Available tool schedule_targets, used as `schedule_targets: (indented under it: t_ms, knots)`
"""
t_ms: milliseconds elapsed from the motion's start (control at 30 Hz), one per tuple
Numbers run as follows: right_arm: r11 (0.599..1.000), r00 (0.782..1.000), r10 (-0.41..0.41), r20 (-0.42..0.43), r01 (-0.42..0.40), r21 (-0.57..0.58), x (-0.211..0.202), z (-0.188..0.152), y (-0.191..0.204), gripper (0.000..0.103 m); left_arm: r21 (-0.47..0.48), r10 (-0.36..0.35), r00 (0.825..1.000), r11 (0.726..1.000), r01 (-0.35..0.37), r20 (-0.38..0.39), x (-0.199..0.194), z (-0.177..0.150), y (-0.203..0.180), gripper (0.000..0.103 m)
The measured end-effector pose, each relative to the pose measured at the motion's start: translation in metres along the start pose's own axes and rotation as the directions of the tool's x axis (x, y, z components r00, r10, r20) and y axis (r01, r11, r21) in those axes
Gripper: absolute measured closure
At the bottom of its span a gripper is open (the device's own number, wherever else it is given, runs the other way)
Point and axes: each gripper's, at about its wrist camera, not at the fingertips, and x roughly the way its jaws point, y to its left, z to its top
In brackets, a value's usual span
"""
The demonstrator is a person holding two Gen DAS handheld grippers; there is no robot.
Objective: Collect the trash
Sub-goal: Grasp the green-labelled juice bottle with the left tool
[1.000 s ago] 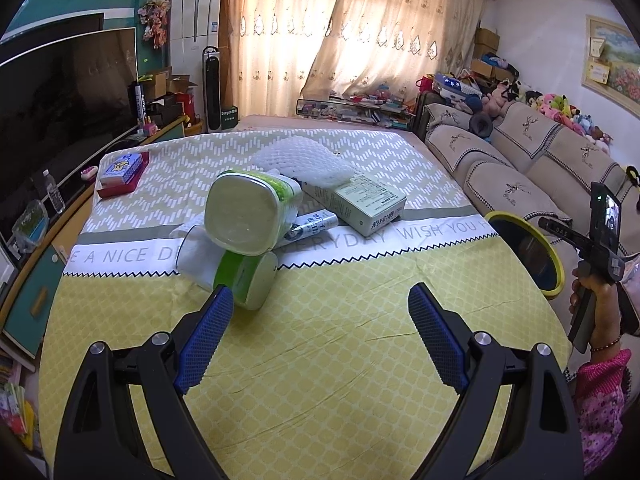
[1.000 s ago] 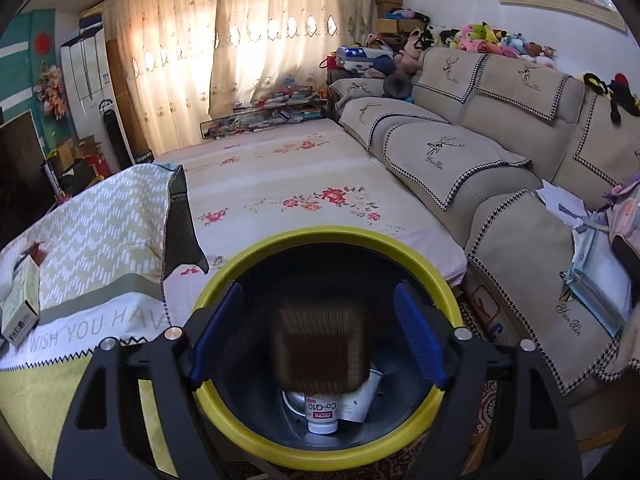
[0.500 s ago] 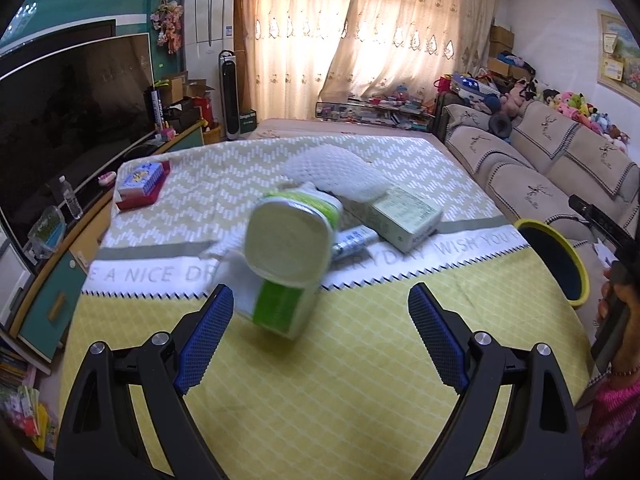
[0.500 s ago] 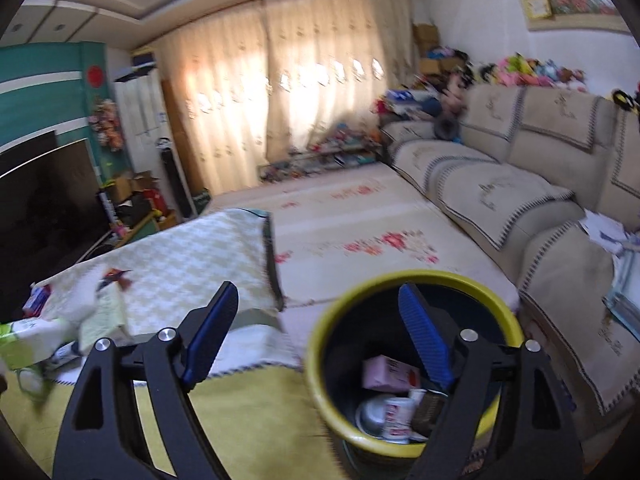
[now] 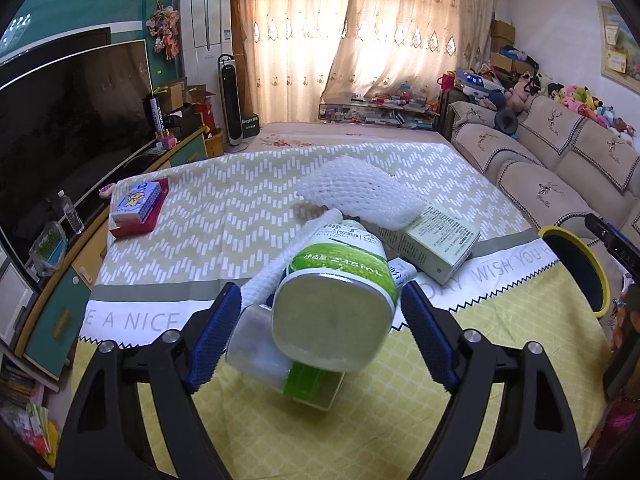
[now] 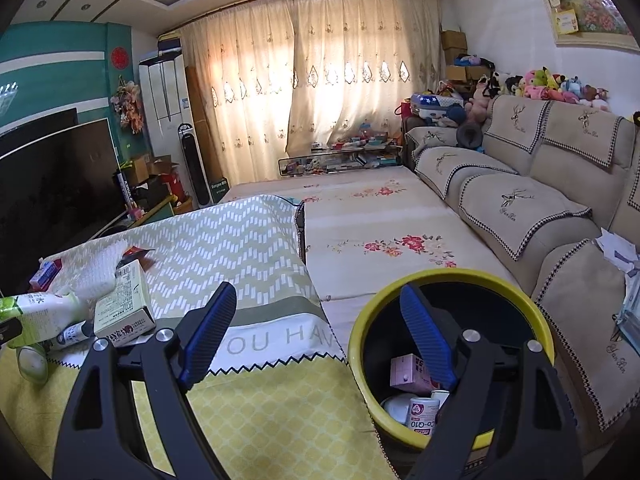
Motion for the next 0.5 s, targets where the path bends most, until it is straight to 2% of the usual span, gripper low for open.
schedule_targets:
  t_ms: [100,333,500]
  knots:
    - [1.000,1.000,-0.003,-0.002,0.003,-0.019,0.001,-0.001,0.003,0.021,0.012,-0.006,1.000,1.000,0.006,-0.009,0.007,-0.001,-0.003,0.027]
    - [1.000,1.000,0.003,-0.018,-0.003,-0.012,0.004,0.000,0.002,0.021,0.012,-0.024,0.999,1.000,0.024,-0.027,0.018,-0.003,-0.003,0.047]
    - [1.000,1.000,0.002,-0.020,-0.002,-0.015,0.005,-0.001,0.002,0.021,0.020,-0.031,0.999,0.999,0.031,0.009,0.010,-0.001,-0.003,0.049]
